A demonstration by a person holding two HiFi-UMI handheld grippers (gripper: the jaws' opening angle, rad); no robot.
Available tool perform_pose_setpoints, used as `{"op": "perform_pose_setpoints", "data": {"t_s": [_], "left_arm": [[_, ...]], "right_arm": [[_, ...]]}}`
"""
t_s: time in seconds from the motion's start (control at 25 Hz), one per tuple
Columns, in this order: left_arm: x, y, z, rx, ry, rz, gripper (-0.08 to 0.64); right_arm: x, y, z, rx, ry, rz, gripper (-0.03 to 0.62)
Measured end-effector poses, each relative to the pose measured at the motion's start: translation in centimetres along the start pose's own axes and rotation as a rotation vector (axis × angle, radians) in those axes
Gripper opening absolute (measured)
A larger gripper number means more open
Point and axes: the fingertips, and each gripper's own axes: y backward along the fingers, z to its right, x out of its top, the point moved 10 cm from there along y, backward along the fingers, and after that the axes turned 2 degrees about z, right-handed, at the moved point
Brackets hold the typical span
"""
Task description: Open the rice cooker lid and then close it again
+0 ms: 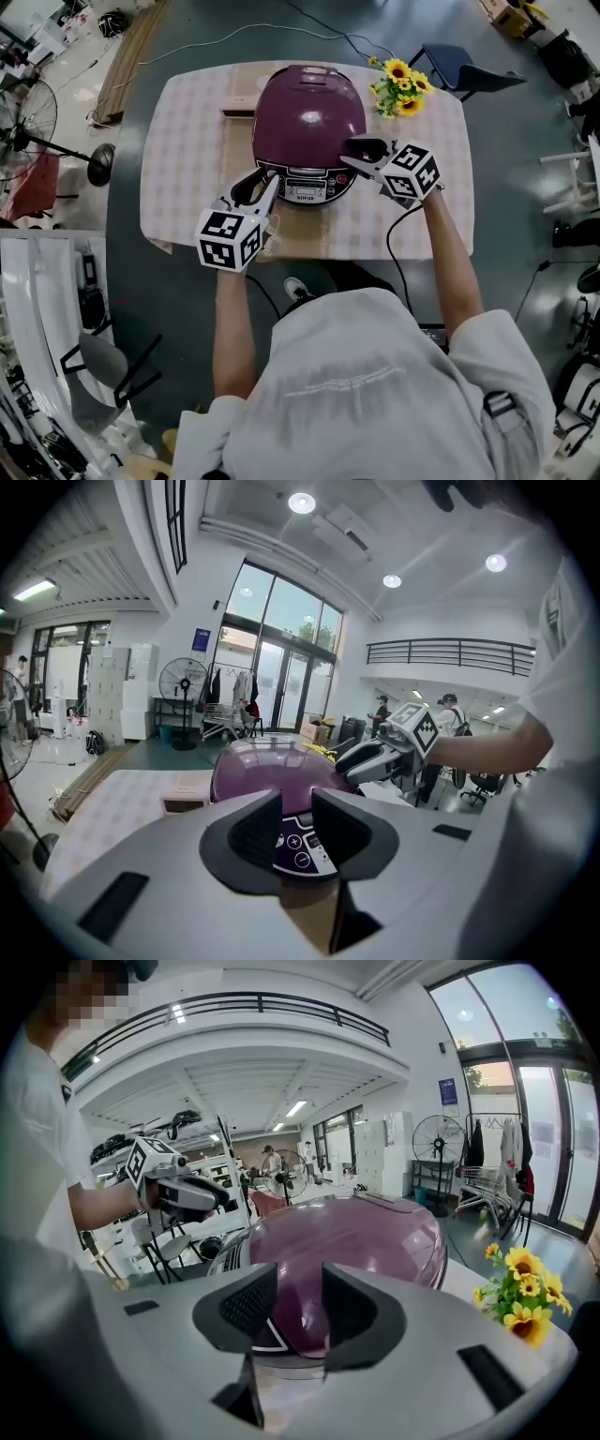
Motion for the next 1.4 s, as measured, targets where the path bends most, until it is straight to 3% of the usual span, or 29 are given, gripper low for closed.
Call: {"op": "perform_pose_setpoints", "data": {"t_s": [0.8,1.4], "left_arm": [[-0.7,-6.6,-1.7,0.059,-0.142,-0.079,0.137],[-1.5,-6.3,-2.1,0.032,-0.122,-0.017,0.14]], "right_arm": [[-0.2,-0.1,-0.2,-0.033,-0.048,0.03,0.164],[-0.1,-0.1,-0.6,-0.054,-0.036,0.014,0.164]]}}
